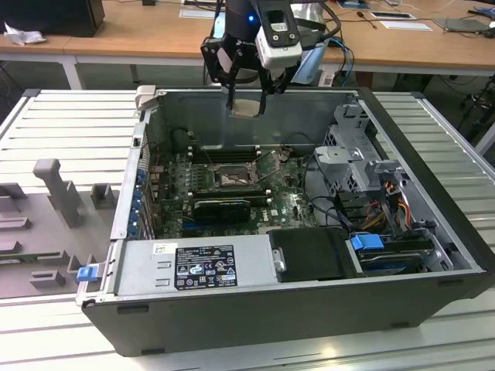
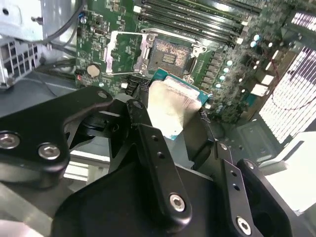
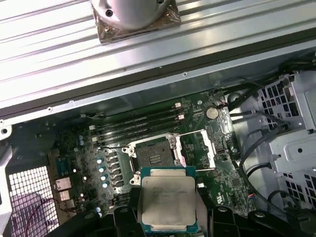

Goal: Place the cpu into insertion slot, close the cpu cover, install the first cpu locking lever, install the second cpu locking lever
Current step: 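Place the cpu into insertion slot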

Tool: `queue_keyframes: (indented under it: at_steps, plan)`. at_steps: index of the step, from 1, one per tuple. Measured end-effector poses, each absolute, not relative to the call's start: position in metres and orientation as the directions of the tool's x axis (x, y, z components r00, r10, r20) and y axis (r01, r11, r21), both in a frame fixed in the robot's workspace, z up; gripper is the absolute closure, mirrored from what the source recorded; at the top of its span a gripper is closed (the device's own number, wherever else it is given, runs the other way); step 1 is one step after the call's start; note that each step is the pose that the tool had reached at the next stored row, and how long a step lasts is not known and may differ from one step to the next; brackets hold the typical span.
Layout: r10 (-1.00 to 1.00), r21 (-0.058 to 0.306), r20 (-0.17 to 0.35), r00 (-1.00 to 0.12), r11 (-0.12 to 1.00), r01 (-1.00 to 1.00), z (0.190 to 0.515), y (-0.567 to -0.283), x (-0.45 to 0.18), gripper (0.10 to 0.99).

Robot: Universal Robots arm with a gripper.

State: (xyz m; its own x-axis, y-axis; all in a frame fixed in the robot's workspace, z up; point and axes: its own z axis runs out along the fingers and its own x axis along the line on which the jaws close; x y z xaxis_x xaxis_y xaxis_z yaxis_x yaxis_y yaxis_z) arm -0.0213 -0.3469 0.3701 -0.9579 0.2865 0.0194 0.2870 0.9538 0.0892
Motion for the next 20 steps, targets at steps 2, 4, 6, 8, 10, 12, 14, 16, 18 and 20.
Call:
queue_keyframes:
  at_steps: [2,4,6,8,10,12,14,16,18,20]
  plan:
    - [0.335,0.089,0.019,-0.942,0.938,0.335,0.3699,-0.3469,-0.0213,0.561]
    - [0.363,0.089,0.019,-0.931,0.927,0.364,0.3697,-0.3469,-0.0213,0.561]
    - [0.38,0.09,0.019,-0.925,0.92,0.381,0.3691,-0.3468,-0.0212,0.561]
    - [0.384,0.089,0.019,-0.923,0.919,0.384,0.3685,-0.3469,-0.0213,0.561]
    - [0.385,0.089,0.019,-0.923,0.919,0.385,0.368,-0.3469,-0.0213,0.561]
    - [0.386,0.089,0.019,-0.922,0.918,0.387,0.3674,-0.3469,-0.0213,0.561]
    - [0.395,0.089,0.019,-0.918,0.914,0.395,0.3673,-0.347,-0.0213,0.561]
    - [0.42,0.089,0.019,-0.907,0.903,0.42,0.367,-0.3469,-0.0213,0.561]
    - [0.443,0.089,0.019,-0.896,0.892,0.443,0.3667,-0.3469,-0.0213,0.561]
    - [0.462,0.089,0.019,-0.887,0.883,0.461,0.3666,-0.3469,-0.0213,0.561]
